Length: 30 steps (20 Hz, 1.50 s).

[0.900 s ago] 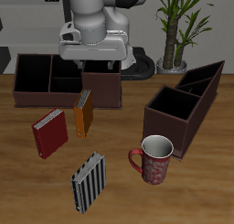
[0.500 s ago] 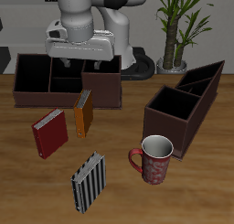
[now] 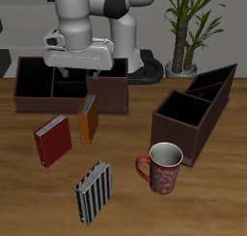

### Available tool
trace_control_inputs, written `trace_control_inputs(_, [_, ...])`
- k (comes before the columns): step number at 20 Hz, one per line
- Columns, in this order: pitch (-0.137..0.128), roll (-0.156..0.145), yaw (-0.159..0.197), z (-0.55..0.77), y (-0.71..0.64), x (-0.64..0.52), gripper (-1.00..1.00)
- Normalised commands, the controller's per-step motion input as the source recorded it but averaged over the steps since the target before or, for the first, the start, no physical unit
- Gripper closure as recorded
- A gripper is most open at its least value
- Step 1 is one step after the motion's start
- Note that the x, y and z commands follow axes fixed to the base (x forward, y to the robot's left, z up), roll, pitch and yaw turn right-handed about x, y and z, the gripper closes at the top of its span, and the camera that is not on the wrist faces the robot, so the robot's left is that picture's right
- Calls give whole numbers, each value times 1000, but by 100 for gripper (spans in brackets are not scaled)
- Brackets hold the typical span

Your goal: Place the red book into the back desk caddy's left compartment and place the orange book into the back desk caddy's left compartment and place the striped book into the left desk caddy's right compartment

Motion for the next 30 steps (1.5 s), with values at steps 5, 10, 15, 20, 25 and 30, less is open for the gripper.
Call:
trace_control_inputs(5, [-31, 13, -7, -56, -60, 22, -100])
trace_control_inputs(10, [-25, 7, -14, -141, 7, 42, -100])
trace_control_inputs(15, [0, 9, 7, -139, 54, 47, -100])
trace_control_inputs(20, [6, 1, 14, -44, -48, 91, -100])
trace_control_inputs(25, [-6, -54, -3, 40, -374, 287, -100])
trace_control_inputs(30, [-11, -23, -41, -21, -350, 294, -100])
